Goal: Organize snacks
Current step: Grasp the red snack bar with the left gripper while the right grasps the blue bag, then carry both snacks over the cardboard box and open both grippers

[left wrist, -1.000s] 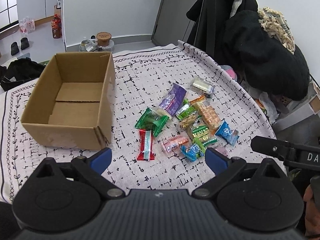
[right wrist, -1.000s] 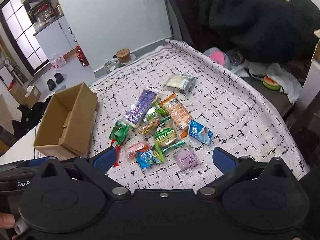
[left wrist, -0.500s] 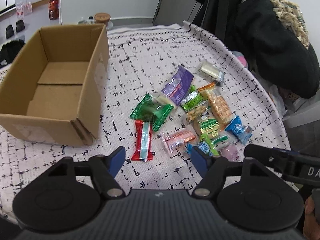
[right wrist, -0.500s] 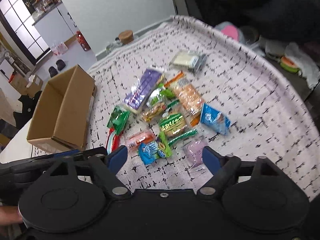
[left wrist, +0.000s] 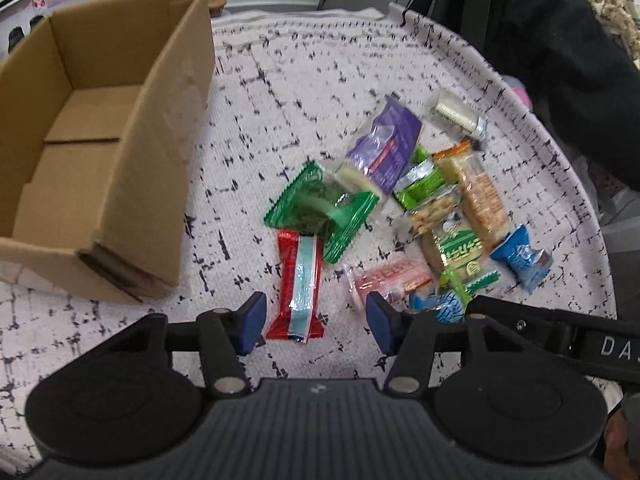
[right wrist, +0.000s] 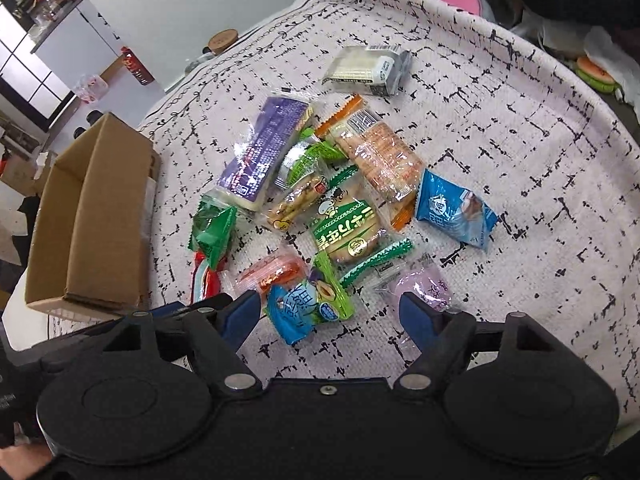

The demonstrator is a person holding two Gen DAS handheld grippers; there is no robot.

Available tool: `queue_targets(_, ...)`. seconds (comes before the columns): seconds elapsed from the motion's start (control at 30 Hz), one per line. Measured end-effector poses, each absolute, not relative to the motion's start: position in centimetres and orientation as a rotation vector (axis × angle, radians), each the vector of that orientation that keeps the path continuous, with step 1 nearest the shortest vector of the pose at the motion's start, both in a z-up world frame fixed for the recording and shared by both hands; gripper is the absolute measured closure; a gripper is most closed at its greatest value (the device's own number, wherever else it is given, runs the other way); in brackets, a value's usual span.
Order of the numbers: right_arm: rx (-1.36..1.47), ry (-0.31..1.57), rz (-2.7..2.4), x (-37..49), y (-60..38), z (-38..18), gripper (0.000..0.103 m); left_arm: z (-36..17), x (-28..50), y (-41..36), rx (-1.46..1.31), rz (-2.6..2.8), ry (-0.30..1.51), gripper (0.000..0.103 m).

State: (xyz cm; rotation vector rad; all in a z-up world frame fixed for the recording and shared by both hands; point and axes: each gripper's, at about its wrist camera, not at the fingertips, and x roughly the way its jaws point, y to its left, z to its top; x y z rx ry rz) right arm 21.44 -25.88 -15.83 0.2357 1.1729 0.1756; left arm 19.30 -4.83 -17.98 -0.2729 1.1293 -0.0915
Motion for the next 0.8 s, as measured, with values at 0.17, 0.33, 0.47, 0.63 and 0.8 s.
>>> queue_targets(0.17,0.237,1.199,0.153,22.2,-25.3,-16.9,0.027,-19.1,19.7,-5.2,-0.259,-0.084,1.145,0.056)
queue_targets(0.33,0.232,1.194,0.142,22.7,-24.6,-17.4,0.027,-19.3,20.0,-5.2,-0.238,-0.069,1.138,0.067)
queue_targets(0.47,0.196,1.188,0.130,22.6,-24.1,-17.8,0.033,-19.3,20.1,-5.1,-0.230,-0.062,1.140,0.084)
queue_targets(0.63,0.230,1.198,0.131,22.4,-24.9,-18.0,0.067,-19.1,19.7,-5.1,-0.245,-0.061,1.137,0.085)
queue_targets(0.8,0.246,1.114,0.144,21.6,-25.3,-16.1,0.070,-17.9,19.0,-5.4,-0.248,-0.072,1.112,0.085)
